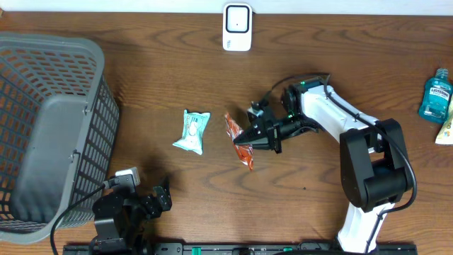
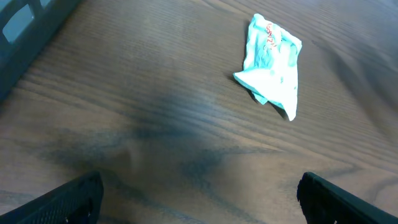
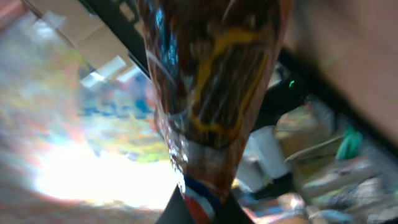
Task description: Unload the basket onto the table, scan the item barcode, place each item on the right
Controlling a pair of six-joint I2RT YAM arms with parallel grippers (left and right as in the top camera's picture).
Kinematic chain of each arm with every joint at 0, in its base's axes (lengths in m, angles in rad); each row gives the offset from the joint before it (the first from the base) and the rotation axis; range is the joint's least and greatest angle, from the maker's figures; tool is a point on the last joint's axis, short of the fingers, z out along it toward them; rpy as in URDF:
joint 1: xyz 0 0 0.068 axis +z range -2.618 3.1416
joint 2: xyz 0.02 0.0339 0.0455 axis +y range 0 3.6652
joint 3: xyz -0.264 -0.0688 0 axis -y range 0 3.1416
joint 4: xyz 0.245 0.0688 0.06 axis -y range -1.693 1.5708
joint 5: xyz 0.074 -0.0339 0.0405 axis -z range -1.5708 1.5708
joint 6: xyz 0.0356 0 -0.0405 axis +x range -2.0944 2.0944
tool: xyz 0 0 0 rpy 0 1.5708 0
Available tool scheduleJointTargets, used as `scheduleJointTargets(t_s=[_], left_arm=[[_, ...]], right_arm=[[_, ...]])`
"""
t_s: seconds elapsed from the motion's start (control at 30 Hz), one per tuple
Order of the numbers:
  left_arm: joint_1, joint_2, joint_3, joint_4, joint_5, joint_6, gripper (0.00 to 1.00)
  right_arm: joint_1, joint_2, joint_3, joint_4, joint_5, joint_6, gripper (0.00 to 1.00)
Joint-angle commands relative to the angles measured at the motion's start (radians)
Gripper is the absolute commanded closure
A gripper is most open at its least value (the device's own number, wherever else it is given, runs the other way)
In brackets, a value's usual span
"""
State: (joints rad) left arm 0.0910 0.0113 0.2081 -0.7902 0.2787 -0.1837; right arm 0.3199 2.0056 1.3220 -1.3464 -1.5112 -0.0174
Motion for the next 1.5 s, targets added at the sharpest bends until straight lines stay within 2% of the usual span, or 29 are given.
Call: scheduleJointTargets(t_s=[0.0, 0.1, 0.27, 0.33, 0.5, 0.7, 0.83, 0.97, 1.0, 1.03, 1.1, 1.17, 1.2, 1.47], left_arm=[[0.004, -0.003, -0.006, -0.069, 0.0, -0.002, 0.02], [0.004, -0.003, -0.006, -0.069, 0.0, -0.002, 0.02], [0.004, -0.003, -0.006, -0.069, 0.0, -0.002, 0.02], [0.004, -0.003, -0.006, -0.069, 0.0, -0.002, 0.02], [0.004, -0.003, -0.006, -0.069, 0.0, -0.002, 0.02], [0.004, -0.003, -0.006, -0.069, 0.0, -0.002, 0.02], [0.004, -0.003, -0.006, -0.069, 0.0, -0.002, 0.02], [0.004, -0.003, -0.006, -0.069, 0.0, -0.002, 0.02], [0.004, -0.003, -0.006, -0.069, 0.0, -0.002, 0.02], [0.004, -0.003, -0.006, -0.069, 0.0, -0.002, 0.02], [0.004, -0.003, -0.006, -0.069, 0.0, -0.002, 0.02], [0.004, -0.003, -0.006, -0.069, 0.0, -0.002, 0.02], [0.004, -0.003, -0.006, -0.069, 0.0, -0.002, 0.02], [0.004, -0.003, -0.006, -0.069, 0.0, -0.002, 0.02]], right_arm=[[-0.012, 0.009, 0.015, 0.158, 0.019, -0.141, 0.99], [-0.002, 0.009, 0.014, 0.316, 0.24, -0.255, 0.99], [0.068, 0.009, 0.005, 0.42, 0.8, -0.253, 0.99], [0.103, 0.009, 0.005, 0.443, 0.933, -0.253, 0.99], [0.198, 0.009, 0.005, 0.53, 0.985, -0.257, 0.99], [0.307, 0.009, 0.005, 0.593, 1.005, -0.393, 0.99], [0.365, 0.009, 0.005, 0.652, 1.198, -0.403, 0.99], [0.386, 0.009, 0.005, 0.703, 1.299, -0.403, 0.98], [0.386, 0.009, 0.005, 0.71, 1.305, -0.403, 0.9], [0.386, 0.009, 0.005, 0.729, 1.321, -0.401, 0.67], [0.385, 0.008, 0.005, 0.737, 1.339, -0.397, 0.33], [0.385, 0.008, 0.011, 0.737, 1.368, -0.372, 0.07], [0.387, 0.008, 0.018, 0.732, 1.39, -0.356, 0.01], [0.425, -0.018, 0.1, 0.679, 1.435, -0.303, 0.01]])
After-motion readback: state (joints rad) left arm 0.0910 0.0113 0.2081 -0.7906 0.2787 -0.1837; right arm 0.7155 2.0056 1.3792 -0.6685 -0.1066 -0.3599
